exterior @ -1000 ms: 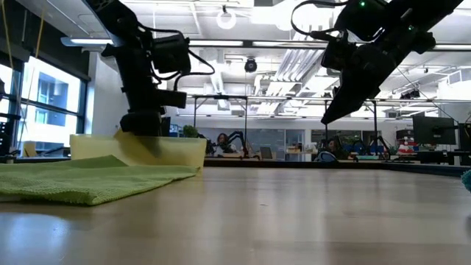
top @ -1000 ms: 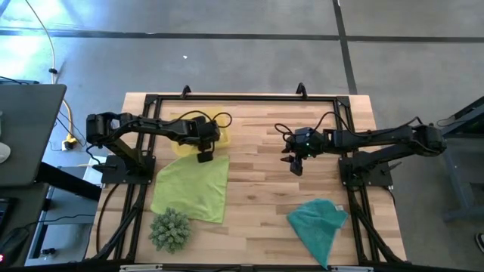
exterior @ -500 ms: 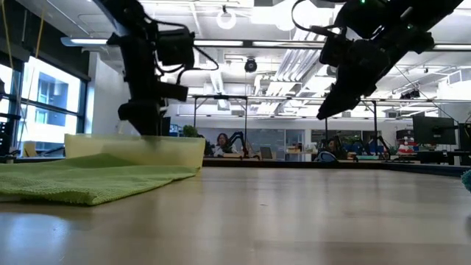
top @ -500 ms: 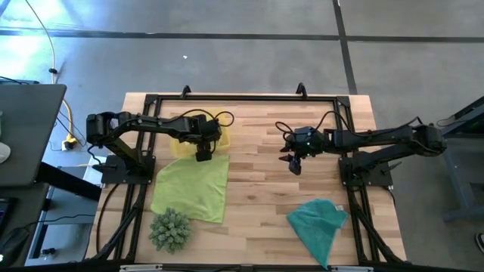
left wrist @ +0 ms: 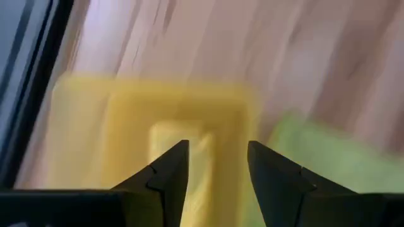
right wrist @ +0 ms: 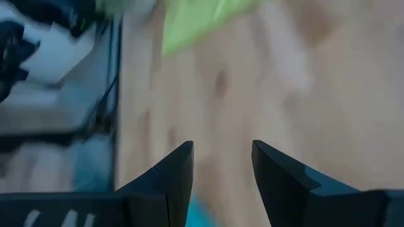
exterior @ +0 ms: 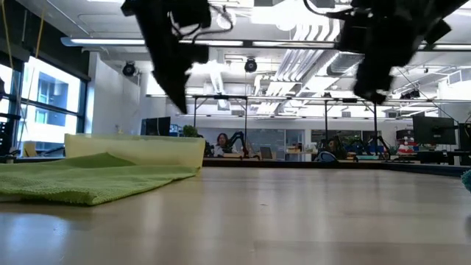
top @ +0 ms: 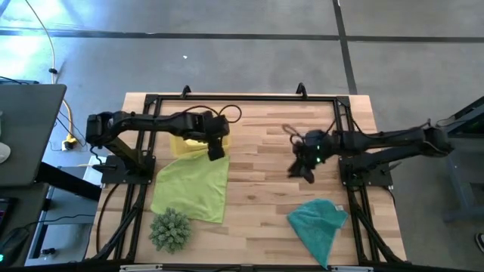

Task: Roll microfiber towels into tight, uniform cylinder then place into a basket
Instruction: Roll the blue microfiber towel

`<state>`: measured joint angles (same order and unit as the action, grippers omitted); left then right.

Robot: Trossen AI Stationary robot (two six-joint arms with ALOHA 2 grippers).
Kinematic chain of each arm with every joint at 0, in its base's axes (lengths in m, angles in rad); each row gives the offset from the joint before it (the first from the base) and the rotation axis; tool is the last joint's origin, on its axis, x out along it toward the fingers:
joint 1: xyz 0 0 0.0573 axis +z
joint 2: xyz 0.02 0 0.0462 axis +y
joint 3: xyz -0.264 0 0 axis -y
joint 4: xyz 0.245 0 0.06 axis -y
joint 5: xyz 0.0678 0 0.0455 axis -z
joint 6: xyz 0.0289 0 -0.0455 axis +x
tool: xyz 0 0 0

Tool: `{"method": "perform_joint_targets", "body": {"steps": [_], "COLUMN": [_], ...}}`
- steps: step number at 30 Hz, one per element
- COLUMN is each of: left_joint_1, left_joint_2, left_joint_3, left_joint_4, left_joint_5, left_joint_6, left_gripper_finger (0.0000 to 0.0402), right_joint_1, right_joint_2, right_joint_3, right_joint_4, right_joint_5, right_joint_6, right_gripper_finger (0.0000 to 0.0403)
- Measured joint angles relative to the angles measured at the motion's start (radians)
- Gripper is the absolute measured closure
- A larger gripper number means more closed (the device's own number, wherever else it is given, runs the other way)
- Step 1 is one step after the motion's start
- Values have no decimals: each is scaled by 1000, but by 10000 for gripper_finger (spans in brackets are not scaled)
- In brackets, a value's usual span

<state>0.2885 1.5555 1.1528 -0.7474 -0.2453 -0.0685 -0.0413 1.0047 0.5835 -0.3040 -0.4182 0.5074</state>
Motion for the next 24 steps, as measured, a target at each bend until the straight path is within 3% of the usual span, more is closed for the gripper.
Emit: {"method": "perform_joint_targets", "body": {"steps": [8, 13, 17, 24], "left_joint_1": [-178, -294, -375, -477], "left_joint_2": [0, 0, 3, 5], "left_joint_3": [1, 1, 1, 1], "left_joint_4": [354, 499, 588, 692], "left_joint_5": [80, 83, 83, 77], "left_joint_6": [-97, -97, -97, -97], "left_gripper_finger": [253, 253, 253, 253], "right_joint_1": [379, 580, 667, 696], "right_joint_2": [69, 155, 256, 427], "right_joint_3": [0, 0, 0, 2], "right_joint_4": [-65, -59, -78, -144], "right_joint_5": [-53, 8, 21, 85], "right_joint_6": [406, 702, 890, 952], "right_gripper_finger": [249, 249, 249, 249]}}
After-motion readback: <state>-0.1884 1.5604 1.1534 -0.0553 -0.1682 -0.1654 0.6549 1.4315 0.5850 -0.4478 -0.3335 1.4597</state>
